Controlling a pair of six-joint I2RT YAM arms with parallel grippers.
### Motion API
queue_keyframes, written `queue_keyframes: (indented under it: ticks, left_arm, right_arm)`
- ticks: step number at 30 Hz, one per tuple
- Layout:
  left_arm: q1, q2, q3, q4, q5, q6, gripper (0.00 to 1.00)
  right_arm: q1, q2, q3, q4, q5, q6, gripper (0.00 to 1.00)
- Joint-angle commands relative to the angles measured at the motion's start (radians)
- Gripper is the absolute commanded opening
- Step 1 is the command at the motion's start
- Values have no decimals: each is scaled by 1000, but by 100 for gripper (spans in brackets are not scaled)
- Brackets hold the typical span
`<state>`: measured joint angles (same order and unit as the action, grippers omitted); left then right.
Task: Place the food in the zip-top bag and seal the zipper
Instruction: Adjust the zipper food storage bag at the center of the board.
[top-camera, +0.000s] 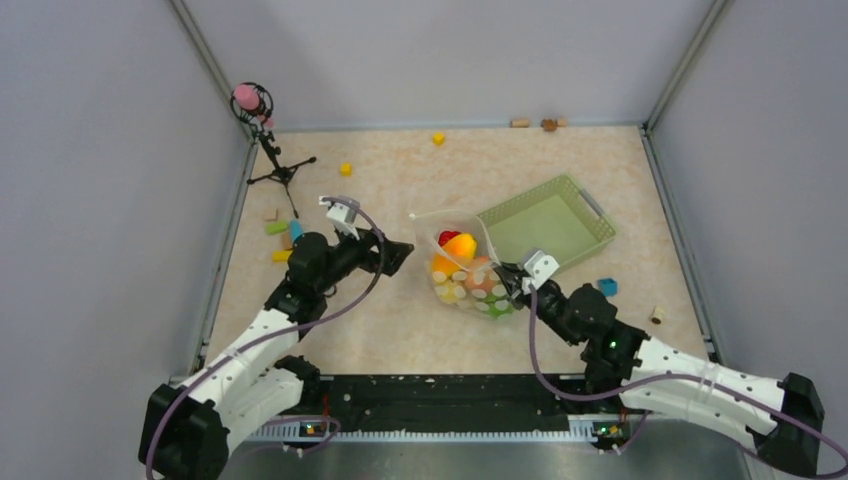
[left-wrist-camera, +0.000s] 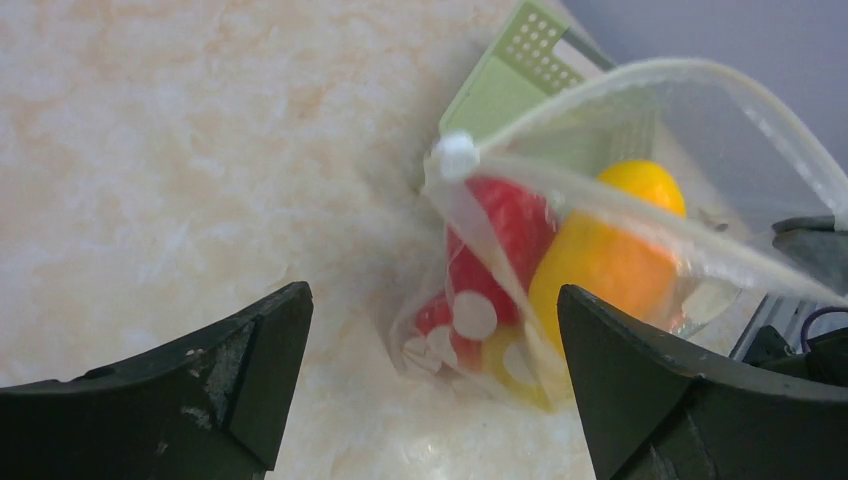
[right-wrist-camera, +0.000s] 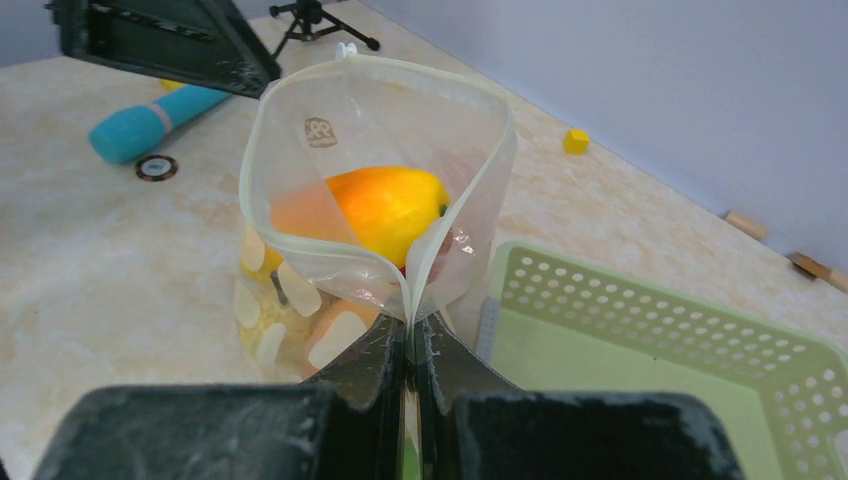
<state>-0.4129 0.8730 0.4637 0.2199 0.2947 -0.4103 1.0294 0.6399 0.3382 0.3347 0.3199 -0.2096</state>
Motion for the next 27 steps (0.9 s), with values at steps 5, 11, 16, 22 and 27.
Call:
queue_keyframes:
  ticks: [5,11,16,22,27]
  left_arm:
    - [10,155,17,386,294,70,97]
    - [10,155,-2,419,441,137,95]
    - [10,161,28,263,423,277,88]
    - [17,182,-4,336,391,275,91]
    - [22,301,75,321,449,262,92]
  right_arm:
    - [-3,-184,-25,-73,-134,59,0]
    - [-4,-201,-13,-135,-11,94,0]
    - [-5,-220,-24,-148,-6,140,0]
    - [-4,-289,-42,-184,-64,158,0]
    - [-3,-306,-58,-192,-86,166,0]
